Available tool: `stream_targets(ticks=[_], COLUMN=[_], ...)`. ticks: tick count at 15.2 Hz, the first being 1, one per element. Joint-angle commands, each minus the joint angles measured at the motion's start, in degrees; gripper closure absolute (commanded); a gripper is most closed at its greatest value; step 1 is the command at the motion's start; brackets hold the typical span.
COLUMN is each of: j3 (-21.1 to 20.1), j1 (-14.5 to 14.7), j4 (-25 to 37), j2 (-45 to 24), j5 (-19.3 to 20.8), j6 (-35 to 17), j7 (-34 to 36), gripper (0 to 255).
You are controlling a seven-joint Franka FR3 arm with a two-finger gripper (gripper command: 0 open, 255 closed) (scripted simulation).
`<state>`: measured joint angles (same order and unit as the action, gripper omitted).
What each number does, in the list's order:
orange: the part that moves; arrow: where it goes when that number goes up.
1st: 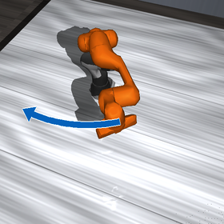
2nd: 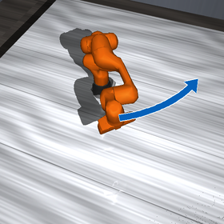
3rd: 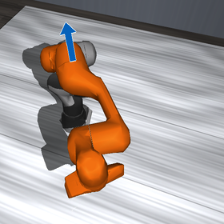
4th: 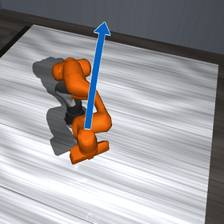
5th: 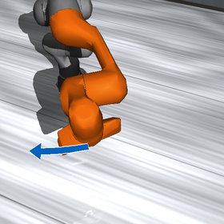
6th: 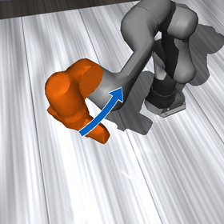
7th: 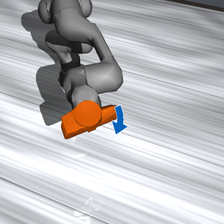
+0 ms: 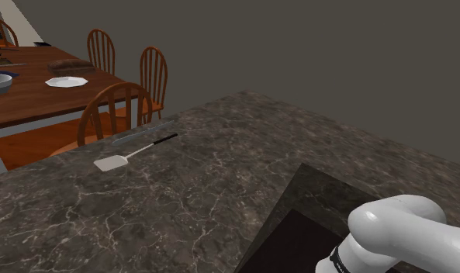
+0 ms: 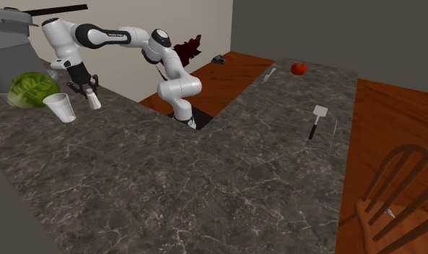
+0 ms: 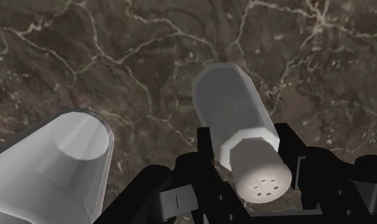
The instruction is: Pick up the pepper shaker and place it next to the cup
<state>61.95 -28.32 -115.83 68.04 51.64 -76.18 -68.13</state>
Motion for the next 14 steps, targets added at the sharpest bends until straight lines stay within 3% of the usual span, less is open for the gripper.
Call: stream_targets(ticks=[1, 5, 6, 11, 14], j3=[0.04, 0.04, 0.04, 0.04, -2.20], j1=[-0.12, -0.12, -0.12, -0.12, 1.51], j4=[-0.28, -0.28, -0.28, -0.28, 5.46], j2=[0.13, 0.13, 0.13, 0.13, -2.64], j5=[0.08, 0.08, 0.08, 0.08, -2.29], j6=[-0.13, -0.13, -0.13, -0.13, 3.36], j7=[0.06, 0.06, 0.06, 0.06, -1.09], gripper=[255, 255, 0, 0, 0])
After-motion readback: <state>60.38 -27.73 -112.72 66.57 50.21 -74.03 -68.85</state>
